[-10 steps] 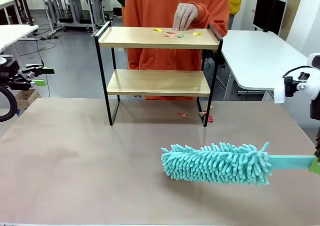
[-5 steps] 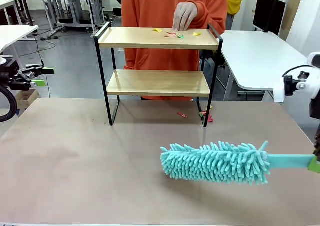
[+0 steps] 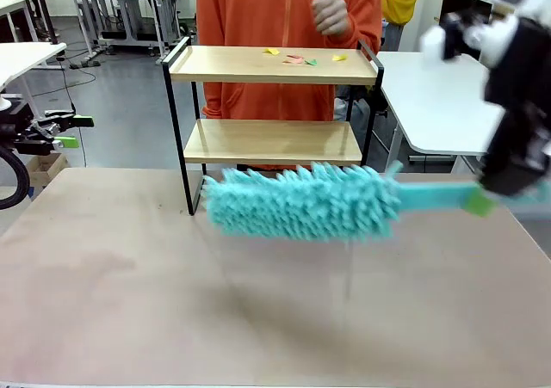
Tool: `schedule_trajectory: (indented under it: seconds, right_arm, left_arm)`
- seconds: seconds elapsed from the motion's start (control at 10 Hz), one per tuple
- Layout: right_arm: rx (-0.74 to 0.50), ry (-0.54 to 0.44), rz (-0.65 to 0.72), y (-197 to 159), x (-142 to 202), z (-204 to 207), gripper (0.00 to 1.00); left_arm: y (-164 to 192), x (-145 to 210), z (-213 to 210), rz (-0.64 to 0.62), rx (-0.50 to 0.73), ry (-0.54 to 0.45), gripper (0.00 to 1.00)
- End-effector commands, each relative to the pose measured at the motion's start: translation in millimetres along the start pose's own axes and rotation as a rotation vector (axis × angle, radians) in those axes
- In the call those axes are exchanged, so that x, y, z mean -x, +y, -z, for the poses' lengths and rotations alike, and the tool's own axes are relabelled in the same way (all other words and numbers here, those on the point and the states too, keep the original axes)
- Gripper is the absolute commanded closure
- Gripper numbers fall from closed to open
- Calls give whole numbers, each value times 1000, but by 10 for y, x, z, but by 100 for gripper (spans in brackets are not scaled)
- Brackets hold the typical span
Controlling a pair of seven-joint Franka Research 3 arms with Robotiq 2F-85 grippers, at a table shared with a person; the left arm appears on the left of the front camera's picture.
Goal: Clean the shelf.
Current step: Clean the specific section of the Shelf indicated by the human with the Duster.
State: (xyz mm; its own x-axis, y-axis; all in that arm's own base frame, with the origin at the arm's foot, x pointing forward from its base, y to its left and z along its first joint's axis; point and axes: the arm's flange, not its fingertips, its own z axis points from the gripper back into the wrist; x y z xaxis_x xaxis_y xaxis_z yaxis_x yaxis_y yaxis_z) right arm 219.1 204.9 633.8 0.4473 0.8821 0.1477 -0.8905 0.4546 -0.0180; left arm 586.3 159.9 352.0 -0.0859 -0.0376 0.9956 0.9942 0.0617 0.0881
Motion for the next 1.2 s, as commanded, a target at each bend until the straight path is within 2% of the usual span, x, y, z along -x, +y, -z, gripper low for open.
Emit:
schedule_trajectory:
  seconds: [0.0,0.2,0.5,0.6,0.7,1.0,1.1]
  right_arm:
    - [57,-40,46,96,-672,-217,87]
    - [175,-98,152,267,-1232,-342,87]
    - [157,-198,341,261,-1887,-426,87]
    - [106,-195,294,259,-1946,-460,87]
    - [127,-175,271,292,-1700,-359,87]
    - [127,-175,271,292,-1700,-359,87]
    - [109,-171,289,281,-1817,-365,87]
  left_arm:
    - [-4,-21,-7,3,1,1,0]
    - [-4,-21,-7,3,1,1,0]
    - [-4,-21,-7,3,1,1,0]
    - [-4,-21,-7,3,1,1,0]
    - [-4,-21,-7,3,1,1,0]
    - [-4,-21,-7,3,1,1,0]
    - [-4,-21,-7,3,1,1,0]
